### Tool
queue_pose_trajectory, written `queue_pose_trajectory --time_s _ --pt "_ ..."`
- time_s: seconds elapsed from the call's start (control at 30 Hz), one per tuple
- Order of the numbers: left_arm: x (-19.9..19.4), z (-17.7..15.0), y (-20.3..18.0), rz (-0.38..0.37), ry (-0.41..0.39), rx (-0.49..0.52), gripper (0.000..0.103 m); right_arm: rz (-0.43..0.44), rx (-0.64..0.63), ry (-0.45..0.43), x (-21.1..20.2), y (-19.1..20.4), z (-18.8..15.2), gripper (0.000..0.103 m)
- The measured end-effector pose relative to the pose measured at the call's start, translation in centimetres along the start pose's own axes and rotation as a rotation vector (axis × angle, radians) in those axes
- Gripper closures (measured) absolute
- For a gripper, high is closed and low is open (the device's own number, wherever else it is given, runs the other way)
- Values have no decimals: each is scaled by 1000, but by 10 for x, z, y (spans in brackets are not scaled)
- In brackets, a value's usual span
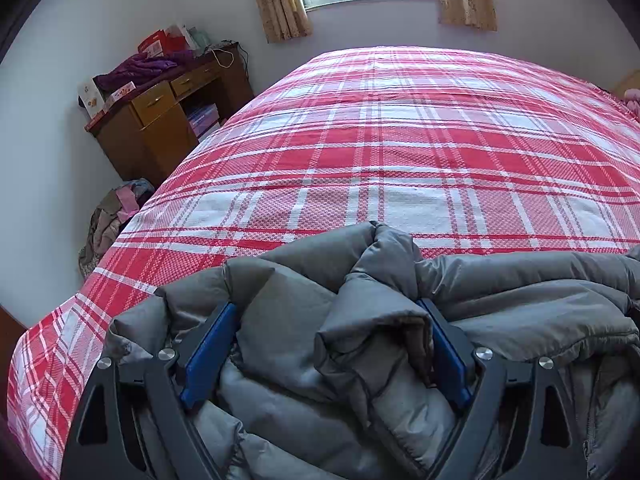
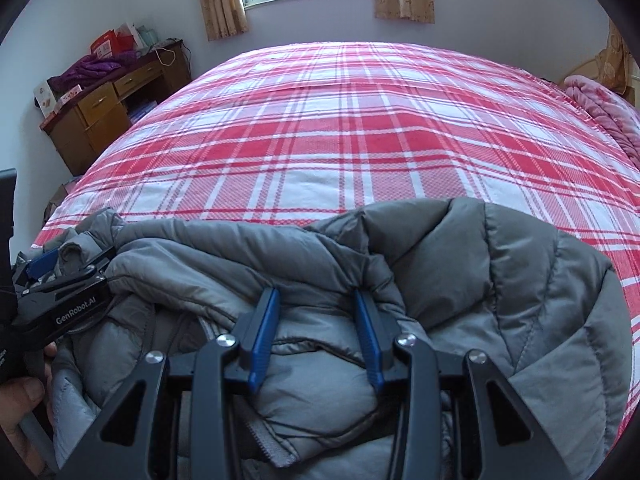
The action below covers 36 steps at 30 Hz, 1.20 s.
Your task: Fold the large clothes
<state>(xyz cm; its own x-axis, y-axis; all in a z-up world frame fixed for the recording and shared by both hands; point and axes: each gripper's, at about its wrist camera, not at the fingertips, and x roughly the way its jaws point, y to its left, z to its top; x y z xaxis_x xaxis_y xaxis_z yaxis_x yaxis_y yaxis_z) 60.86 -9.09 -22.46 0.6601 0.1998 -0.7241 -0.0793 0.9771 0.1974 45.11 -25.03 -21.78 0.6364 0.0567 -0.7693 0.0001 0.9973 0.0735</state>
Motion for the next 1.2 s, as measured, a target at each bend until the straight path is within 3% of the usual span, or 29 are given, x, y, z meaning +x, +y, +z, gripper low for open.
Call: queue_pose_trajectory --time_s 0.23,1.2 --pt "0 0 -2 13 -4 6 13 -33 -24 8 2 4 0 61" --pt "1 -1 -1 2 -3 -6 13 -35 -28 11 3 5 0 61"
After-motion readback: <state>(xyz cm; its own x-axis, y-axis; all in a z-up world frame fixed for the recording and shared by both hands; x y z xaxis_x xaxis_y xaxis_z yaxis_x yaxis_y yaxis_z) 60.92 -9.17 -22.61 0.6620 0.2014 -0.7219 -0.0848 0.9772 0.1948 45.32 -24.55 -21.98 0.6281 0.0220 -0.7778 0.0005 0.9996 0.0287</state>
